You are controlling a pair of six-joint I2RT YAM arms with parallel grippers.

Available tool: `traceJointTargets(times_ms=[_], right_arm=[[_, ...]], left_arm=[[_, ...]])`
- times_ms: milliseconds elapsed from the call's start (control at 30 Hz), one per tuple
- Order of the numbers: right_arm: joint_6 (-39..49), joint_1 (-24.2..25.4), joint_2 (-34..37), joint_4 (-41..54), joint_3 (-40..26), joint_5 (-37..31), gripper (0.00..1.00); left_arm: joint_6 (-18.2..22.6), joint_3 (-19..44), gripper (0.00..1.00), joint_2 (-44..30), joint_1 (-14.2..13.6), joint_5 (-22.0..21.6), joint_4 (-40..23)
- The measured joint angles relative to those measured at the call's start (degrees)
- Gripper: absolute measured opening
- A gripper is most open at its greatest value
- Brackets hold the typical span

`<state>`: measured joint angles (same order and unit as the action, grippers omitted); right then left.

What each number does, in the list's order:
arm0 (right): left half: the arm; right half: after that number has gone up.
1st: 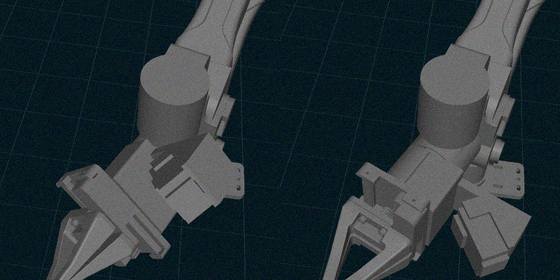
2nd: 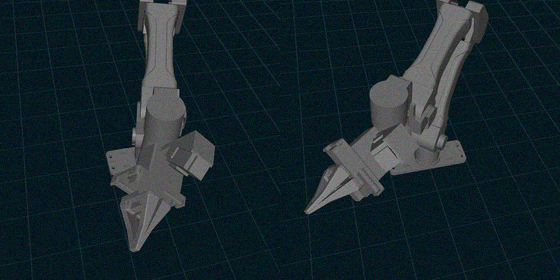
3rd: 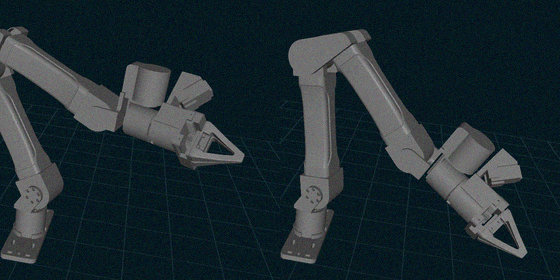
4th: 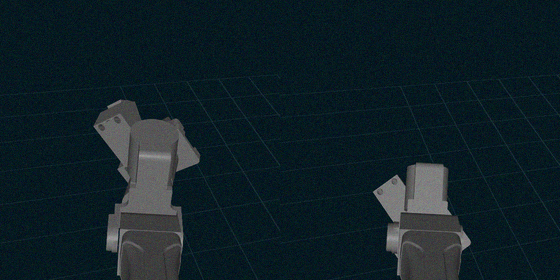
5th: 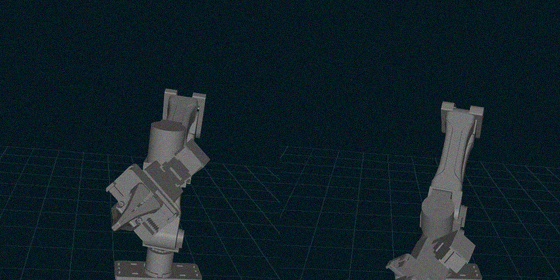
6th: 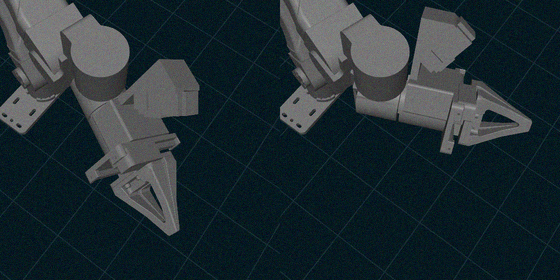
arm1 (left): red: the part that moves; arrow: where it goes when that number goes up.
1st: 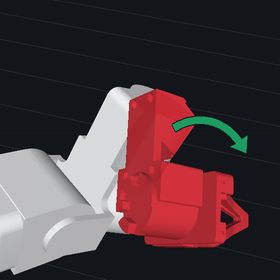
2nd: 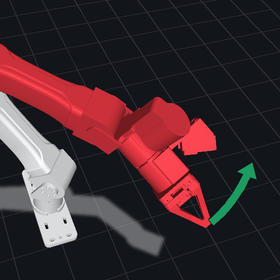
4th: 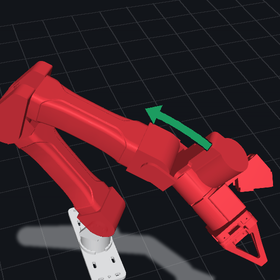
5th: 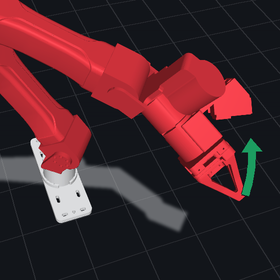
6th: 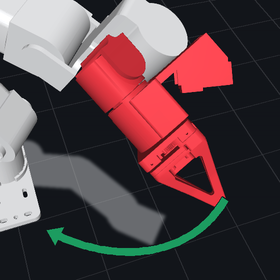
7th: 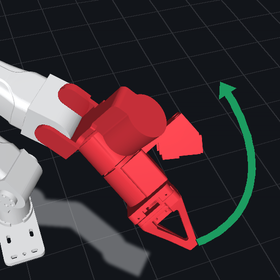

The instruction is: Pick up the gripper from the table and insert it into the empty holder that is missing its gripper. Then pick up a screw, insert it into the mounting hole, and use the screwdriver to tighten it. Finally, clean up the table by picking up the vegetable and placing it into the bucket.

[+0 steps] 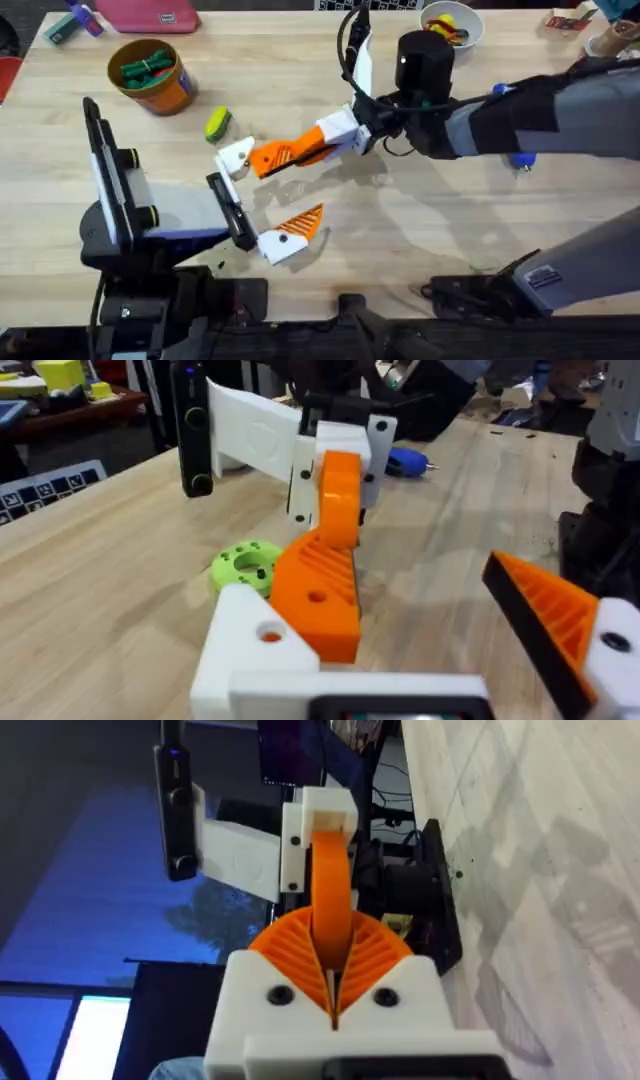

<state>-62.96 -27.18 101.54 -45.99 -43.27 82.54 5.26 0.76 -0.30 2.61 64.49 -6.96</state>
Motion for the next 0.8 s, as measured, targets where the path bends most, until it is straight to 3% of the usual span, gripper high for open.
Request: traceJointTargets(times_ms=[800], right_arm=[[0.8,-3.6,0.5,0.6,-2.5,-3.8,0.009]], left_arm=[[-0.1,0.0,0.986,0.0,0.0,0.0,0.0]])
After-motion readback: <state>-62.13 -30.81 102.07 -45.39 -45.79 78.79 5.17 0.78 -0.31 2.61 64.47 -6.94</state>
